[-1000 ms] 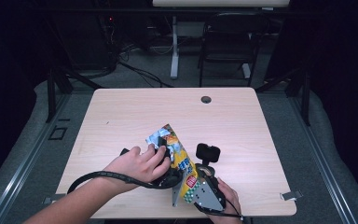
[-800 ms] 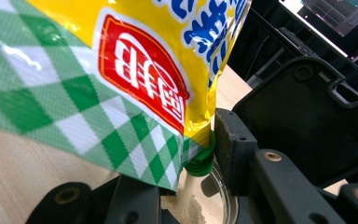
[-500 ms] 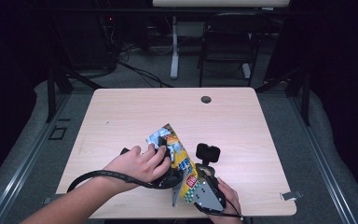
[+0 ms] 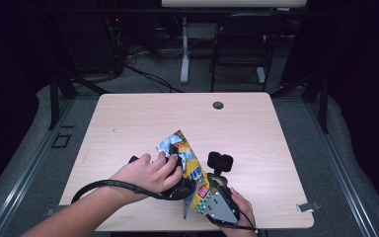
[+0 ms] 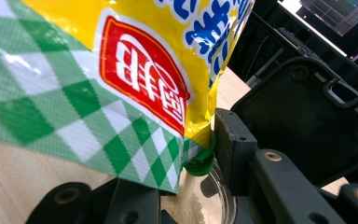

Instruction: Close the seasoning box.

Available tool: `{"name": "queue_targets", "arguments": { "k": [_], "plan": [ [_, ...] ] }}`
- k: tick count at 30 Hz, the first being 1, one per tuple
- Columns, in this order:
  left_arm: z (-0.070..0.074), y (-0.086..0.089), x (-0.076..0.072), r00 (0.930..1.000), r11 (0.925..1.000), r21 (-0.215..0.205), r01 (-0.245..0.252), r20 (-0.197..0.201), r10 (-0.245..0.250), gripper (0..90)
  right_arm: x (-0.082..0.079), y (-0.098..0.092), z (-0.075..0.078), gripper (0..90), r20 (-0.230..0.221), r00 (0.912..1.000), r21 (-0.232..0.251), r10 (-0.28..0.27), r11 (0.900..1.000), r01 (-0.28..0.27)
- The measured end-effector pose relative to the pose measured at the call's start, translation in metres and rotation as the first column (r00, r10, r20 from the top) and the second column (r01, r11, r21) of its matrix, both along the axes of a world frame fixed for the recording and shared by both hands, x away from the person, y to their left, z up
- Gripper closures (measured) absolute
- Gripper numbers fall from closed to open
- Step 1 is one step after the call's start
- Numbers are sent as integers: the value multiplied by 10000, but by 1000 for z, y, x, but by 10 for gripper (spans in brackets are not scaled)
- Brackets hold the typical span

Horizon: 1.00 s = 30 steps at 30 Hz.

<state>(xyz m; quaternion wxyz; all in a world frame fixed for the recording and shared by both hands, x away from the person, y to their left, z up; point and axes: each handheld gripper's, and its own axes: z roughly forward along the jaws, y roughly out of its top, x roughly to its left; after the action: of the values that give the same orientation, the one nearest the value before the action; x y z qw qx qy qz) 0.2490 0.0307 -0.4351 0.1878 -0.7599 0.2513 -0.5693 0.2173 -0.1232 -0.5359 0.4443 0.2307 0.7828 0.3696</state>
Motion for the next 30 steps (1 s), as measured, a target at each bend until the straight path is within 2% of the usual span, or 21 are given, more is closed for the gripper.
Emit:
{"name": "queue_targets", "arguments": {
  "k": [4,5,8,9,10,11,12,14,15,16,17,18,19,21,23,30],
  "plan": [
    [1,0,0,10000,10000,64,10,-17,-10,794,0,0,0,712,-9,10000,15,6,10000,-5],
    [2,-1,-1,9999,9997,204,-111,-47,112,794,0,0,0,712,-6,10000,27,3,10000,-3],
    [2,-1,0,10000,9999,163,10,4,-10,795,-1,0,0,712,-33,10000,25,28,10000,-28],
    [-3,2,3,9984,9965,-674,502,-242,-519,795,-1,0,1,712,-30,10000,20,41,10000,-41],
    [-3,2,3,9983,9965,-668,507,-243,-524,795,-1,0,1,712,-46,10000,44,21,10000,-21],
    [1,-1,0,9999,10000,40,91,-54,-91,795,-1,0,1,712,-47,10000,43,40,10000,-40],
    [3,-2,-1,9998,9989,438,-174,23,173,795,-1,0,1,712,-43,10000,45,45,10000,-45],
    [1,-1,0,9999,9999,67,87,-71,-87,795,-1,0,1,712,-62,10000,57,42,10000,-41],
    [-2,1,3,9984,9968,-642,473,-277,-492,795,-1,0,1,712,-62,10000,67,44,10000,-44],
    [1,-1,1,9999,9999,-8,110,-88,-110,795,-1,0,1,712,-59,10000,63,46,10000,-46],
    [-1,0,2,9992,9986,-403,349,-191,-357,795,-1,0,1,712,-49,10000,69,41,10000,-40],
    [3,-2,0,9999,9995,308,-107,-35,108,795,-1,0,1,712,-60,10000,65,44,10000,-44],
    [3,-3,0,9999,9993,348,-147,-43,148,795,-1,0,1,712,-71,10000,61,47,10000,-47],
    [2,-1,1,9999,9999,58,90,-76,-89,795,-1,0,1,712,-66,10000,66,58,10000,-57],
    [2,-2,0,10000,9997,224,-1,-9,1,795,-1,0,1,712,-56,10000,74,71,9999,-71],
    [2,-2,1,10000,9999,172,14,-49,-13,796,-1,0,1,712,-46,9999,66,96,9999,-95]
  ]
}}
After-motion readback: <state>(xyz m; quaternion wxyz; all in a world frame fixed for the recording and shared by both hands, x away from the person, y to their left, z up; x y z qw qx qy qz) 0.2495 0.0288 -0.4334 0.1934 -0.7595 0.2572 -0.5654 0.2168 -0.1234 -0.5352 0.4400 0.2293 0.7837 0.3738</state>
